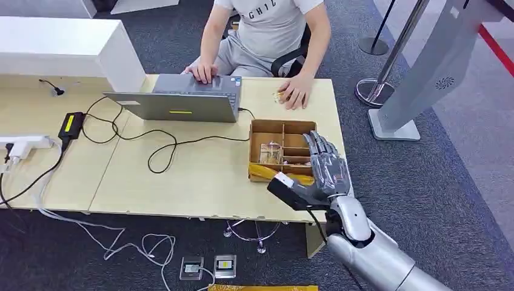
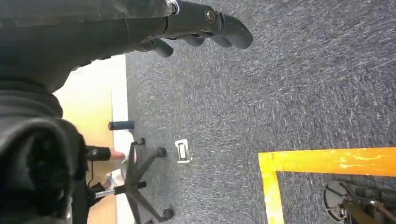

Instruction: Pass the card to the sensor for recognition and then transmit it.

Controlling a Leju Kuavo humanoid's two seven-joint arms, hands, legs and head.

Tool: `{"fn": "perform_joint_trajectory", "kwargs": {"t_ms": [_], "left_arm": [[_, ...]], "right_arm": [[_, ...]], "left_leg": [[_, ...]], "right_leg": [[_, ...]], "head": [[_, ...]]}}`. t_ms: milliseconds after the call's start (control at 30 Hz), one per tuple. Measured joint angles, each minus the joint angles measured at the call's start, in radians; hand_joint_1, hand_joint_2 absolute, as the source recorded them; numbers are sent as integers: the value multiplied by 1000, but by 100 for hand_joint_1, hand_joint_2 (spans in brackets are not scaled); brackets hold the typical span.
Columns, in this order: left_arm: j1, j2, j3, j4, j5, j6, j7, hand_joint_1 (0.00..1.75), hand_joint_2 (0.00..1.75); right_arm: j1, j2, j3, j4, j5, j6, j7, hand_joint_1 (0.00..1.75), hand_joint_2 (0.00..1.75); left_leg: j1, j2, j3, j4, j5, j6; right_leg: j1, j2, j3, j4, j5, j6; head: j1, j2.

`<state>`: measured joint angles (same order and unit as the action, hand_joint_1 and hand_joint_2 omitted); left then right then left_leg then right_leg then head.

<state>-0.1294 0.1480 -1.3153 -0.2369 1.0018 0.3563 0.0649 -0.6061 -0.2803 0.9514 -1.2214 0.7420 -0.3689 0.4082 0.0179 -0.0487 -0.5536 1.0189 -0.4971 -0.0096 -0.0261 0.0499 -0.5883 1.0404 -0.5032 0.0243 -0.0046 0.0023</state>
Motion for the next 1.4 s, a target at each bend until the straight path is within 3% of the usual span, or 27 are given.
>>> {"fn": "perform_joint_trajectory", "kwargs": {"t_ms": [567, 1400], "left_arm": [[0, -7, 0, 0, -8, -5, 7, 0, 0], [0, -16, 0, 0, -19, 6, 10, 0, 0]], "right_arm": [[-1, 72, -8, 151, 75, -6, 11, 0, 175], [-4, 116, -66, 283, 135, -10, -5, 0, 175]], "left_leg": [[0, 0, 0, 0, 0, 0], [0, 0, 0, 0, 0, 0]], "right_leg": [[0, 0, 0, 0, 0, 0], [0, 0, 0, 0, 0, 0]], "head": [[0, 0], [0, 0]]}}
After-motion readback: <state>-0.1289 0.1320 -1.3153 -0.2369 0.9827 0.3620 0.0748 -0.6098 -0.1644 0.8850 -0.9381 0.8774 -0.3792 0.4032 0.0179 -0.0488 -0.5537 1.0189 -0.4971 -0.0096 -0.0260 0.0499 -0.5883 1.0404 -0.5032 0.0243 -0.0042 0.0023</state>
